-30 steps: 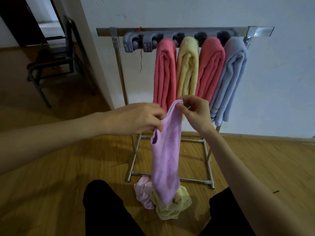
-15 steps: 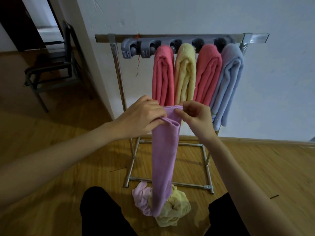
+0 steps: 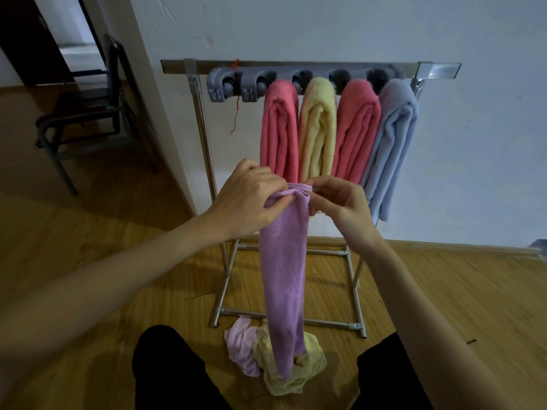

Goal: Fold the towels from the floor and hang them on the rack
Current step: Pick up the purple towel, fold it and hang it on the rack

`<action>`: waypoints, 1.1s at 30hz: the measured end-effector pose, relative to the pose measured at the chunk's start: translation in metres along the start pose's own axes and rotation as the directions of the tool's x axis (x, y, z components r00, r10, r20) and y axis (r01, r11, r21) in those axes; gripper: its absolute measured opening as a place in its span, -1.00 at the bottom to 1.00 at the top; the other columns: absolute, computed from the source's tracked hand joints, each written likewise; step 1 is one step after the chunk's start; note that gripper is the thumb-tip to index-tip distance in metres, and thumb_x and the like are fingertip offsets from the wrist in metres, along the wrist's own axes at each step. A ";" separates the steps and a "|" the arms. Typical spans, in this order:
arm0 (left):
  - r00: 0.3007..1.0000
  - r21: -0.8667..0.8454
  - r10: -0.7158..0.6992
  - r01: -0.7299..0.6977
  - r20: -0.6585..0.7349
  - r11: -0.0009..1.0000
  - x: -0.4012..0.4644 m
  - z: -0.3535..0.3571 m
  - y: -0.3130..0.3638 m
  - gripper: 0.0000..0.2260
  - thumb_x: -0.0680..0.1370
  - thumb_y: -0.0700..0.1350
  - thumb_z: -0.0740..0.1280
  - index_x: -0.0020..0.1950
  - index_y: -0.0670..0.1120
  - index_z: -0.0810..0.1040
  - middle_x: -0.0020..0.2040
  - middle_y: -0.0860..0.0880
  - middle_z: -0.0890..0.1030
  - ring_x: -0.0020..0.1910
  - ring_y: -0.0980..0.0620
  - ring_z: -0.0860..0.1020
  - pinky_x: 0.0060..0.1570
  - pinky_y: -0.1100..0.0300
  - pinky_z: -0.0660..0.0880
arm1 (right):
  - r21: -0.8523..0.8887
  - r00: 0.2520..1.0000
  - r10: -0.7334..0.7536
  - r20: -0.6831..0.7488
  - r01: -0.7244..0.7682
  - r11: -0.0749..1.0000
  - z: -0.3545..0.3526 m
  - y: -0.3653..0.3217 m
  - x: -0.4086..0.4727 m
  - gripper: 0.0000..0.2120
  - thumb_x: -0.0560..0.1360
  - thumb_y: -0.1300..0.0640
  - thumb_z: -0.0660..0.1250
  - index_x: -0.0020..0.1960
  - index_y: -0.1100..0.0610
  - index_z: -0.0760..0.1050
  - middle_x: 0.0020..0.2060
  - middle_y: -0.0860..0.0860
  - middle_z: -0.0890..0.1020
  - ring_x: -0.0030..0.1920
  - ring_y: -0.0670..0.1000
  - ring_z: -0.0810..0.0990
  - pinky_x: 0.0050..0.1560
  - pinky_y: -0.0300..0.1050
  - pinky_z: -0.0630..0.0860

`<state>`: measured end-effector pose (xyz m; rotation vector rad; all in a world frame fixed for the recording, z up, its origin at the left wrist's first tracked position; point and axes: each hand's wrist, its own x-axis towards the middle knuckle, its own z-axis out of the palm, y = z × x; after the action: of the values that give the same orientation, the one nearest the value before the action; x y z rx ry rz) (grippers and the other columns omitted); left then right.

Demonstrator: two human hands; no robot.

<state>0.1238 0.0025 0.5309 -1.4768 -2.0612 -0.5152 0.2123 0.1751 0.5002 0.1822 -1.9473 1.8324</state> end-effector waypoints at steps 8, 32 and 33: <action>0.996 -0.012 -0.065 0.065 -0.063 0.998 0.003 0.000 0.000 -0.72 0.57 0.02 0.22 -0.25 -0.10 0.55 -0.40 0.04 0.51 -0.38 0.08 0.41 -0.13 0.19 0.23 | 0.003 0.995 -0.059 0.075 0.059 0.998 0.002 -0.005 0.000 -0.65 0.31 0.34 0.46 0.08 0.24 0.53 -0.10 0.17 0.64 -0.08 0.05 0.57 -0.03 -0.09 0.53; 0.560 -0.561 -0.561 0.805 0.610 0.192 -0.141 0.093 -0.017 -0.62 0.32 -0.17 0.53 0.07 0.07 0.54 0.01 0.05 0.64 0.03 0.08 0.62 0.18 -0.07 0.52 | -0.005 0.988 0.023 -0.150 -0.024 1.000 0.043 0.002 0.024 -0.86 0.50 0.31 0.35 -0.07 0.10 0.60 -0.43 -0.05 0.58 -0.54 0.00 0.43 -0.55 -0.16 0.37; 0.530 -0.538 -0.553 0.826 0.643 0.167 -0.145 0.099 -0.016 -0.67 0.35 -0.19 0.52 0.04 0.06 0.55 -0.01 0.06 0.65 0.02 0.09 0.63 0.18 -0.04 0.53 | 0.016 0.986 0.035 -0.160 -0.033 0.999 0.045 0.001 0.025 -0.87 0.50 0.31 0.35 -0.08 0.10 0.60 -0.43 -0.04 0.57 -0.53 0.02 0.42 -0.54 -0.16 0.37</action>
<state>0.1234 -0.0505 0.3631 -0.7927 -2.9363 -2.0021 0.1796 0.1370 0.5090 0.0047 -1.8386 1.8224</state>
